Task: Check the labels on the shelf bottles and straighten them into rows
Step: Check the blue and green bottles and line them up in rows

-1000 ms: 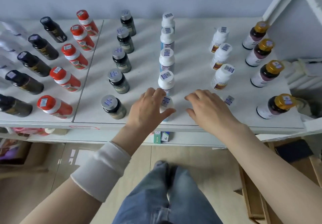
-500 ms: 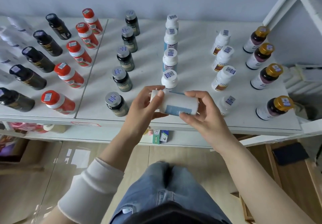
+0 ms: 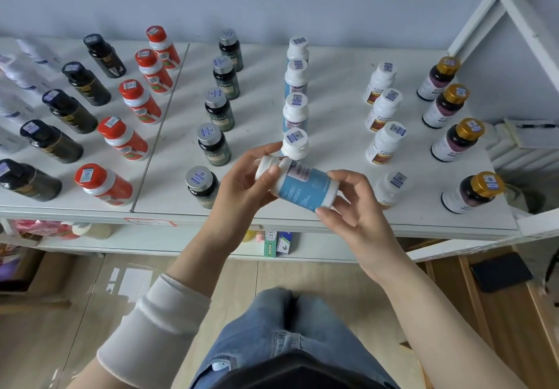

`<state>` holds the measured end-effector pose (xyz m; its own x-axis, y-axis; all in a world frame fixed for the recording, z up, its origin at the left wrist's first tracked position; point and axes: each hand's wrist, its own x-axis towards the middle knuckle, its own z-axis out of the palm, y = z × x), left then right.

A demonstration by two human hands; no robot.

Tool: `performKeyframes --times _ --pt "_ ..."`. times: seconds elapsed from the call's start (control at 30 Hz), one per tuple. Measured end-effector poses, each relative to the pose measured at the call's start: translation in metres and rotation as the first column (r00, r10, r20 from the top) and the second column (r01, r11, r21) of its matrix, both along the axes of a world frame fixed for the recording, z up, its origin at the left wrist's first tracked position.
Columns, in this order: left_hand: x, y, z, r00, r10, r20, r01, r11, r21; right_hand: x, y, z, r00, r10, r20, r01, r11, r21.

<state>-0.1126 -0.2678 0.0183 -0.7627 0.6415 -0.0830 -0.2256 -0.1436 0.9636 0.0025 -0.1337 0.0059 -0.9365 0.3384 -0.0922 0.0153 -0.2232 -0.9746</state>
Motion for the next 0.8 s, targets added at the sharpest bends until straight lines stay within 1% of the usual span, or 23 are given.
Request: performKeyframes --times 0.1,0.17,0.23,0.3,0.37,0.4,0.47,0.5,0.53,0.57,0.7,0.77,0.8 --pt "0.0 -0.002 0.0 0.999 -0.031 0.024 0.029 0.995 0.095 -0.001 -0.001 -0.002 0.998 -0.042 0.044 0.048 0.987 -0.154" --pt "0.002 -0.004 -0.001 0.997 -0.049 0.051 0.041 0.988 0.149 0.002 0.0 -0.002 0.998 -0.014 0.067 0.031 0.967 -0.253" --pt "0.002 -0.004 -0.006 0.994 -0.052 0.096 0.036 0.985 0.168 0.002 -0.001 0.002 0.997 -0.015 0.071 0.033 0.967 -0.254" --pt "0.001 -0.002 -0.012 0.982 -0.059 0.177 0.034 0.99 0.139 -0.003 -0.007 0.006 0.991 -0.105 0.086 0.116 0.984 -0.133" --pt "0.0 0.001 -0.017 0.955 -0.087 0.284 0.058 0.992 0.108 -0.012 -0.013 0.008 0.962 -0.258 0.093 0.248 0.963 0.104" --pt "-0.001 0.003 -0.017 0.937 -0.096 0.336 0.062 0.992 0.109 -0.015 -0.016 0.008 0.945 -0.32 0.069 0.295 0.924 0.243" --pt "-0.006 0.008 -0.017 0.923 -0.078 0.377 0.042 0.994 0.102 -0.018 -0.018 0.004 0.935 -0.355 0.002 0.304 0.804 0.511" --pt "-0.008 0.01 -0.016 0.933 -0.054 0.357 0.027 0.997 0.079 -0.017 -0.019 0.0 0.937 -0.349 -0.019 0.285 0.73 0.621" --pt "-0.011 0.012 -0.014 0.95 -0.032 0.311 0.02 0.999 0.04 -0.015 -0.02 -0.004 0.938 -0.347 -0.027 0.269 0.673 0.689" --pt "-0.014 0.013 -0.013 0.968 -0.021 0.248 0.023 1.0 -0.006 -0.014 -0.021 -0.008 0.936 -0.353 -0.018 0.259 0.652 0.713" --pt "-0.025 0.016 -0.008 0.998 -0.066 -0.013 0.063 0.986 -0.157 -0.015 -0.019 -0.018 0.932 -0.358 0.062 0.216 0.683 0.698" --pt "-0.032 0.014 -0.007 0.977 -0.093 -0.194 0.047 0.973 -0.226 -0.016 -0.01 -0.02 0.946 -0.295 0.132 0.139 0.74 0.659" --pt "-0.035 0.013 -0.008 0.953 -0.118 -0.279 0.041 0.963 -0.266 -0.017 -0.004 -0.019 0.951 -0.264 0.161 0.099 0.752 0.651"
